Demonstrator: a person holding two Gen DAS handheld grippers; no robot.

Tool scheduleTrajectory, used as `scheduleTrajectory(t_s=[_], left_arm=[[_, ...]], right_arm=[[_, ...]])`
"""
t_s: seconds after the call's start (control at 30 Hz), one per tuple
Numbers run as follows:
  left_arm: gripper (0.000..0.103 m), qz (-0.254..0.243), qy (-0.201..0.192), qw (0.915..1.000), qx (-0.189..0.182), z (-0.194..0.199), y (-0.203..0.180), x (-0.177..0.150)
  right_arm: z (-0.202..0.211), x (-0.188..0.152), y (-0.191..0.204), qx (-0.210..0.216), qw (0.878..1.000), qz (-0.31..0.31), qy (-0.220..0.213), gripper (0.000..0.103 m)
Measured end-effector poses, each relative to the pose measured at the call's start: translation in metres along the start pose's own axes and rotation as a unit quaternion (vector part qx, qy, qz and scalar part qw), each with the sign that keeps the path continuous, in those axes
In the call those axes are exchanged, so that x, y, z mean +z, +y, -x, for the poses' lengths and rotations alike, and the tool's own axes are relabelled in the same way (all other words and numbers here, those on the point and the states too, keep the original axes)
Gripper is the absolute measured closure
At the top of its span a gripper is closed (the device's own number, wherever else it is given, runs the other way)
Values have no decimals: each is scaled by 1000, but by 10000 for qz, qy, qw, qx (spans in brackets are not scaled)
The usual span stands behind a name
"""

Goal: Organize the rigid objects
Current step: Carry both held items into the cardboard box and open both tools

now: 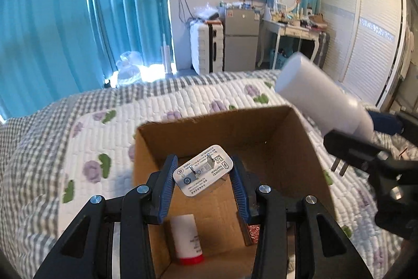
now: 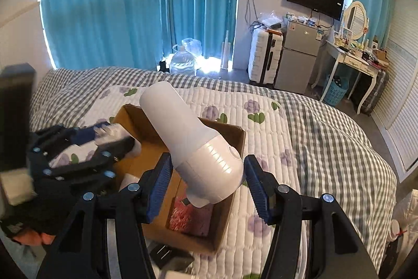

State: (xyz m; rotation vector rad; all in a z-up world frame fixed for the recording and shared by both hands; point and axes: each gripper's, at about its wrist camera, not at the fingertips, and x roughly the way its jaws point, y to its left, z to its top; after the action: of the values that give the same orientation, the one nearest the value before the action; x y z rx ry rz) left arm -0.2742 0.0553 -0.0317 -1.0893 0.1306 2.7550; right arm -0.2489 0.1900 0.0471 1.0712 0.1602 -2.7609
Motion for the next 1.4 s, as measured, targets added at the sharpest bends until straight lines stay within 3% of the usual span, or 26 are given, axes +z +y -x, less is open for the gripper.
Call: scheduleTrajectory(t_s=[0.3, 0.4, 0.5, 0.77, 0.97, 1.27, 1.3, 1.4], left_arm=[[61, -105, 476, 9988, 10, -44, -10, -24], [57, -38, 654, 9978, -8, -49, -10, -28], [41, 39, 585, 9983, 60, -43, -8, -29], [41, 104, 313, 9993, 186, 2, 2, -25], [41, 187, 168, 9992, 323, 27, 21, -31], [41, 322, 143, 9987, 369, 23, 39, -38], [41, 317, 157, 9987, 369, 22, 39, -40], [41, 320, 160, 9988, 327, 26, 39, -43]], right_arm=[[-44, -11, -9, 135, 9996, -62, 256, 47], [-48, -15, -11, 178, 9994, -92, 291, 47], [-48, -17, -13, 186, 9993, -117, 307, 47], [-41, -15, -13, 144, 9995, -100, 266, 47], [-62, -14, 3, 137, 9988, 102, 457, 47], [-111, -27, 26, 100, 9973, 314, 658, 46], [-113, -30, 27, 106, 9975, 312, 621, 45], [-108, -34, 25, -8, 9983, 280, 516, 26]])
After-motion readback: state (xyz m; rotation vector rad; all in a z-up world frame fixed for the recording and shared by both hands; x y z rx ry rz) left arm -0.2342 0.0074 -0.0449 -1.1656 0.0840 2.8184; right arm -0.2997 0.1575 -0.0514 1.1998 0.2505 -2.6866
